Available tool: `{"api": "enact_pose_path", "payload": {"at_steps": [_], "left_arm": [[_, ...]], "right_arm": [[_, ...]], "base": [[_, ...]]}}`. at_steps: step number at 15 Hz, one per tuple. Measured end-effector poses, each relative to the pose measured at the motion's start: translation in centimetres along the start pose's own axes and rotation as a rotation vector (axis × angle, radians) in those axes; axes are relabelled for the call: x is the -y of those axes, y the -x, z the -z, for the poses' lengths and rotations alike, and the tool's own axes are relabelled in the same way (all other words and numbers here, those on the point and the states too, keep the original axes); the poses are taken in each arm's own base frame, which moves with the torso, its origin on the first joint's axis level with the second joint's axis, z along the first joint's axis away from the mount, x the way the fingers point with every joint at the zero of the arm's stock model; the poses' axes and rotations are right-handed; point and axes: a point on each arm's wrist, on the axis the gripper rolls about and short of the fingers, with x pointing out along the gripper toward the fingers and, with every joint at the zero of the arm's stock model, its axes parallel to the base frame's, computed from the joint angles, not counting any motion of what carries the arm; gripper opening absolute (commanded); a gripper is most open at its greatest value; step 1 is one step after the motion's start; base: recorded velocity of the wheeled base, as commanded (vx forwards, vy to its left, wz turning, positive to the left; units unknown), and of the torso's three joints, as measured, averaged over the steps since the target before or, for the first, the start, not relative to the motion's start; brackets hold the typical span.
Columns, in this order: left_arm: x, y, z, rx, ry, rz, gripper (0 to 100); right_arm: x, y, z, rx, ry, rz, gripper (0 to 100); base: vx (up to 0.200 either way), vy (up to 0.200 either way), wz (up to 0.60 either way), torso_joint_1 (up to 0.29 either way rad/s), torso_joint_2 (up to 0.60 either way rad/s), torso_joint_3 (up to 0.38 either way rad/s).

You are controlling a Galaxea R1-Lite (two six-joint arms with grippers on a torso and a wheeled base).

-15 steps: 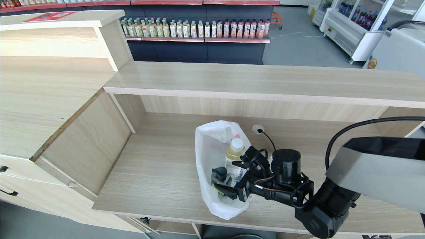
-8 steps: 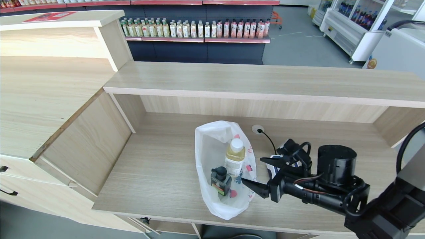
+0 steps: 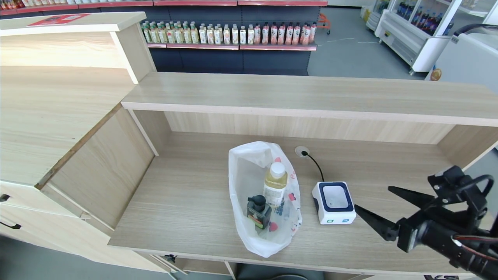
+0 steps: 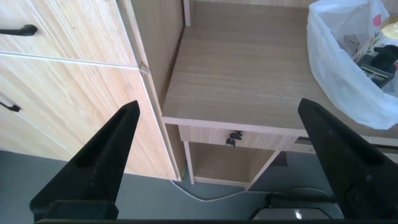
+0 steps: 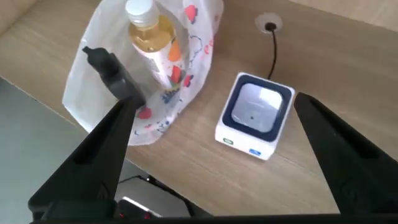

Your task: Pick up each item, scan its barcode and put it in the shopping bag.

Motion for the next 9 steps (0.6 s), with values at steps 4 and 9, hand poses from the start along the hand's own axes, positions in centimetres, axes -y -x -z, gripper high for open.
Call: {"api": "enact_pose_path", "payload": {"at_steps": [4, 9], "left_arm": [[0.0, 0.0, 0.0, 0.0, 0.0, 0.0, 100], [0.0, 0.0, 0.0, 0.0, 0.0, 0.0, 100]], "right_arm": [[0.7, 5.8, 1.8, -0.09, -0.088, 0.148, 100], [-0.5, 12.3, 4.0, -0.107, -0.116, 0.262, 100]], "base": [[0.0, 0.0, 0.0, 0.0, 0.0, 0.0], [0.0, 0.0, 0.0, 0.0, 0.0, 0.0]]}}
